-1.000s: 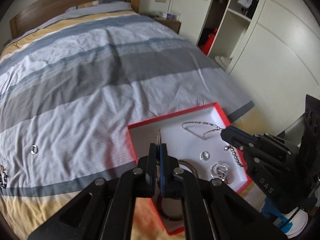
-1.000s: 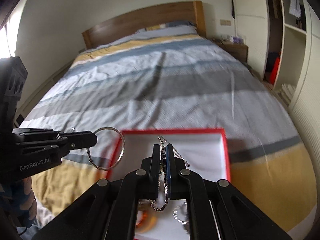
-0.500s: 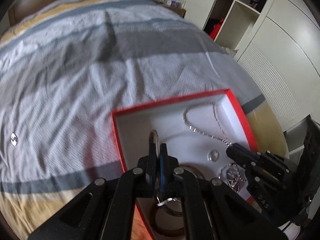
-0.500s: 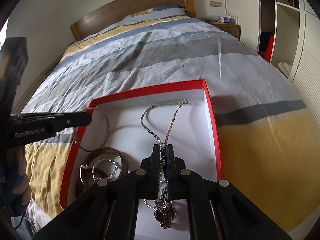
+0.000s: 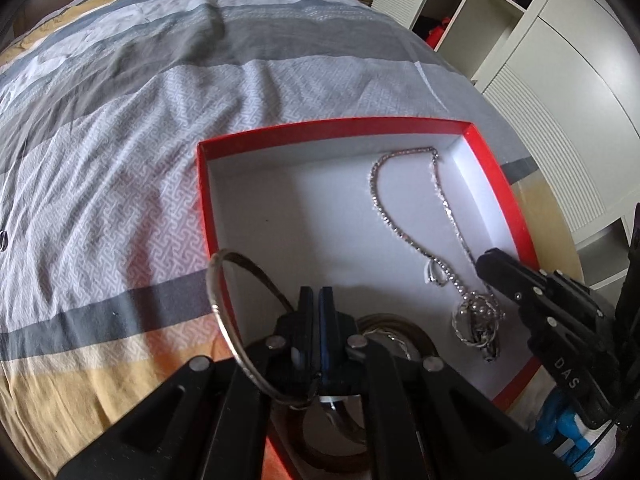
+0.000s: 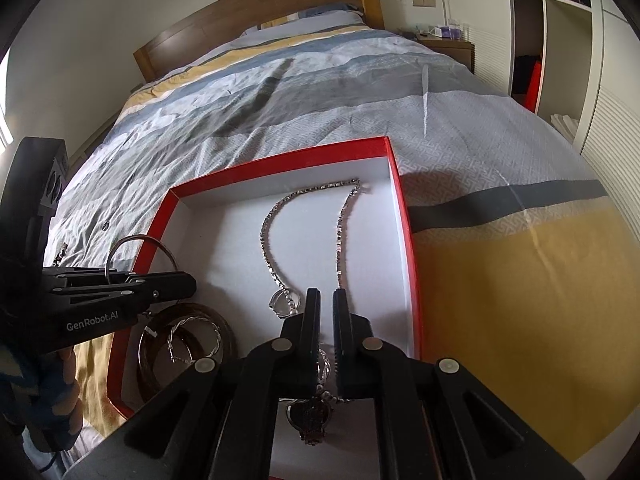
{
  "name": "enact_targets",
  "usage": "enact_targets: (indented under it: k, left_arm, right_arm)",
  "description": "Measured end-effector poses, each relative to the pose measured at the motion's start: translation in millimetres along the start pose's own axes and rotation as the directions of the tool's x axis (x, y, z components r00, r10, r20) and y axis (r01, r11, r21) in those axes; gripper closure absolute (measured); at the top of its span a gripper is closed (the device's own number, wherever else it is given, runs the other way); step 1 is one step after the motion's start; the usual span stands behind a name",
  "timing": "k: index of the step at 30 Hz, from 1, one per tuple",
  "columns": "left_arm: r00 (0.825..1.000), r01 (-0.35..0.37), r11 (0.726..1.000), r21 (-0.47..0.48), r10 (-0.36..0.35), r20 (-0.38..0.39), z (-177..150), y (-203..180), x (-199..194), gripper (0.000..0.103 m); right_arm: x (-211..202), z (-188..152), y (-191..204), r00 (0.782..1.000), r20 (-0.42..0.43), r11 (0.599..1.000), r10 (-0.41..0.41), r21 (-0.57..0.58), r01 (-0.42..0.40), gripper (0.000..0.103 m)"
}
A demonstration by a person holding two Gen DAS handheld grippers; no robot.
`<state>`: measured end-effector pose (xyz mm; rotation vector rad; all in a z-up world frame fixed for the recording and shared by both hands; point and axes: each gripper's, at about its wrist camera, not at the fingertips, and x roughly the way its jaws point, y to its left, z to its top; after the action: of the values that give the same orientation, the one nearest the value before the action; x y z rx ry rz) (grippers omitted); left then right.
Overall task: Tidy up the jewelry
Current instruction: 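Lower the necklace into the box with the right tool while the left tool releases the bangle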
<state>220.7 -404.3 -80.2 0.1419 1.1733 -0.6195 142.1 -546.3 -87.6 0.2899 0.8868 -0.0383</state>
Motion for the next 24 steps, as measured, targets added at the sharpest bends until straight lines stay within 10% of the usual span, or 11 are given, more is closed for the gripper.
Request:
enact_targets:
  k: [5,9,24]
  left_arm:
    - [1.0,0.009,1.0,-0.01,-0.009,-0.016,-4,5,-6,0.096]
    - [0.999,0.031,0.999,-0.009,-0.031,-0.013,-7,6,-18,0.072]
    - [0.996,0.086,0.996,-0.001,-0.086,-0.008,-21,-6,-57,0.07]
  right_arm:
    - [-3,-2,4,1.0,-0.004,1.0,0.009,-0.008,-0.009,0.079]
    - [-8,-3,8,1.0,-0.001,1.0,0.012,-0.01,-0.012,0.078]
    - [-39,-13,17,1.0,0.022,1.0,0.014,-0.012,-0.014,0.077]
